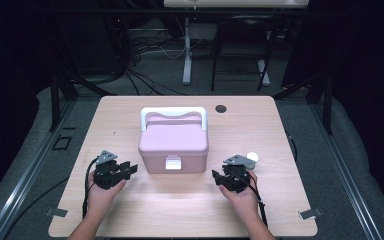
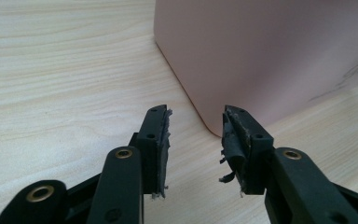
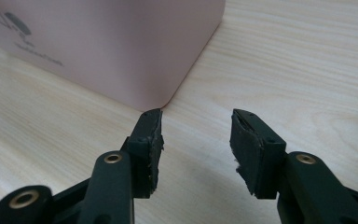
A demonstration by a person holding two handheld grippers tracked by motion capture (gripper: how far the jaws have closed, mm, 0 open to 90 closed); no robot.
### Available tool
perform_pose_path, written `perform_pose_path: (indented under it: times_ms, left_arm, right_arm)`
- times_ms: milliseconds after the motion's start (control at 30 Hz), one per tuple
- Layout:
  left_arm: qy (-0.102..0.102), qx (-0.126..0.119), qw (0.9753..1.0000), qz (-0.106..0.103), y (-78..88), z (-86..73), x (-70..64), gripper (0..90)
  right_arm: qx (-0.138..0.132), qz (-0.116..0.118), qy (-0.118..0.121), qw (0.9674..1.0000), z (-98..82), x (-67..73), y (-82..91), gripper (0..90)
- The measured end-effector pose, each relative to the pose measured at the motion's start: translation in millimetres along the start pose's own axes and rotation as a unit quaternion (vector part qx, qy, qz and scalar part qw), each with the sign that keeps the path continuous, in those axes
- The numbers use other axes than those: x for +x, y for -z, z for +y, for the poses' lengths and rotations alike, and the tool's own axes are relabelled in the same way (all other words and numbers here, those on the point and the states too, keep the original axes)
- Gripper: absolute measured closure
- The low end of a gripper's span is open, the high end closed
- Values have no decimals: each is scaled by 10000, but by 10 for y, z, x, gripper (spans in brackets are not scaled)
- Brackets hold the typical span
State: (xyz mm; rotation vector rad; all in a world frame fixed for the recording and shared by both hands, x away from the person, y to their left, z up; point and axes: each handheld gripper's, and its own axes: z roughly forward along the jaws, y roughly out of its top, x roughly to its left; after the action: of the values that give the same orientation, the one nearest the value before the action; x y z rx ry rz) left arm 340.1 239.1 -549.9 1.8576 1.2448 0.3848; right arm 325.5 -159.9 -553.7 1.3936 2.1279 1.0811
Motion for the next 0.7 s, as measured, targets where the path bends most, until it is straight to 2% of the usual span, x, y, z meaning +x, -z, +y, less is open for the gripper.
perform_pose_path:
  times_ms: [67, 333, 400, 533, 700]
  left_arm:
    - [-17, -12, 10000, 36, -4, 26, -5, 616]
    - [25, -213, 9997, -127, -27, 127, -11, 776]
    - [-49, -155, 9998, -123, -49, 149, -11, 814]
    - [-97, -221, 9996, -148, -74, 209, -5, 895]
    - [-88, -194, 9997, -132, -137, 223, -9, 900]
  right_arm:
    - [-52, 33, -2, 10000, 22, -6, 2, 578]
    - [-172, -22, 26, 9998, 132, -1, -78, 731]
    - [-160, -30, 14, 9999, 159, -7, -99, 759]
    - [-266, -51, 3, 9996, 222, 4, -149, 851]
    - [-297, 22, -85, 9995, 245, 6, -190, 897]
